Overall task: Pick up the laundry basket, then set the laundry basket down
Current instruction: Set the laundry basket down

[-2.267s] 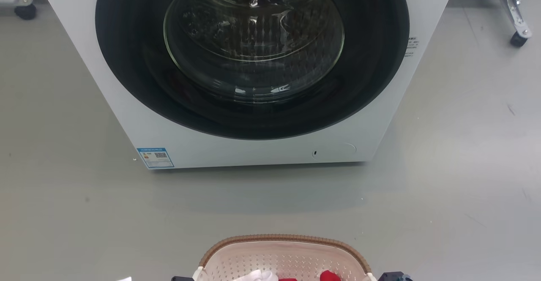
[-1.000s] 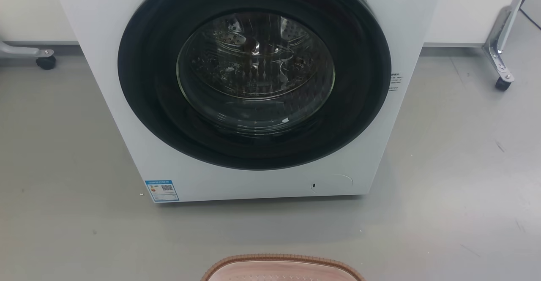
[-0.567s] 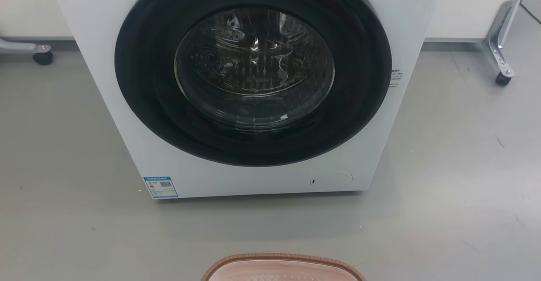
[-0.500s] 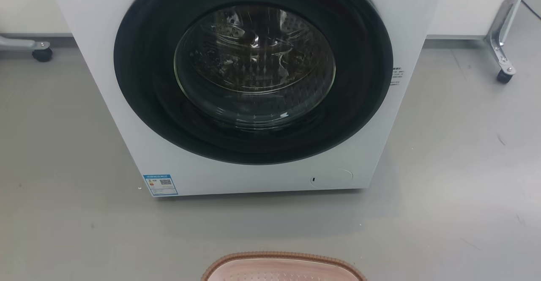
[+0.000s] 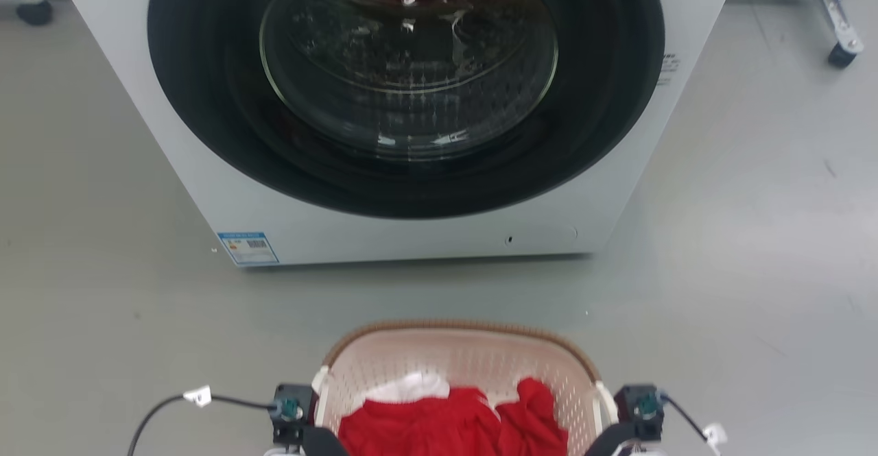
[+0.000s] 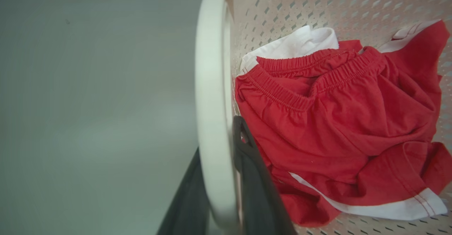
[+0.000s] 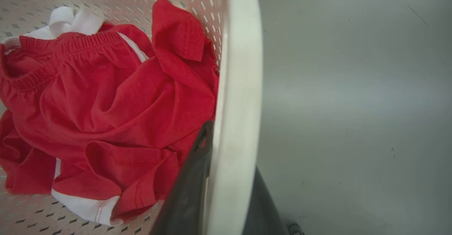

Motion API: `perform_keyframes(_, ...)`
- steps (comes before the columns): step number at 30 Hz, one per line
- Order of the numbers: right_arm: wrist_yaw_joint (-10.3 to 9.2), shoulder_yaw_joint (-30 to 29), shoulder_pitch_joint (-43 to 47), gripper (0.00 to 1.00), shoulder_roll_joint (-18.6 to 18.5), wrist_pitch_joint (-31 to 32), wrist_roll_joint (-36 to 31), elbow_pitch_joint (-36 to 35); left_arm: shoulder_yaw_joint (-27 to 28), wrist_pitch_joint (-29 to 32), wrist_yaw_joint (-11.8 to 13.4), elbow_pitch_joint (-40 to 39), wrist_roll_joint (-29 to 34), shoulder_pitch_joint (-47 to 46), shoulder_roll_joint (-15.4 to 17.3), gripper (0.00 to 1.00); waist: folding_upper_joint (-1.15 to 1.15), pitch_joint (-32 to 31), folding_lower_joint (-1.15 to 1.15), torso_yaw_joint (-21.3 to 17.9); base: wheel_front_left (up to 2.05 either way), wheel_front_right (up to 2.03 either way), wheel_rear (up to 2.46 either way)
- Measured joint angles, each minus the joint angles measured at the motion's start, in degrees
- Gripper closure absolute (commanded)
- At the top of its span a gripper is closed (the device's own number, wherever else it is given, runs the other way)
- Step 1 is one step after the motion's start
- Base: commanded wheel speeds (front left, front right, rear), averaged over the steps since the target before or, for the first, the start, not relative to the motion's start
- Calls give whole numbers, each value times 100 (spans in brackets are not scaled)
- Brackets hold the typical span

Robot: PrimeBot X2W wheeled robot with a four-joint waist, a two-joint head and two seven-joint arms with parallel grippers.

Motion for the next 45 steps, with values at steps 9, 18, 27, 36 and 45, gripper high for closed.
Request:
perform_keyframes(9,1,-111,-1011,100,-2,-59,-66,221,90,-98,51,-69,1,-749,0,100,0,615,0,-15,0,0,0)
perform_keyframes(18,10,-179,-1768,100,2,-190,-162,435,186,-186,51,-69,3,-1430,-8,100,0,1362,1,-4,0,0,0)
perform_keyframes(27,11,-186,-2387,100,2,-341,-310,545,266,-298,52,-1,57,-2064,-10,100,0,2126,0,37,0,0,0)
perform_keyframes(36,11,-180,-2920,100,-1,-502,-410,627,334,-455,57,78,89,-2555,-8,100,1,2864,0,69,0,0,0)
perform_keyframes(45,18,-166,-3215,100,1,-705,-480,687,371,-639,57,185,136,-2895,-16,100,0,3426,0,85,0,0,0)
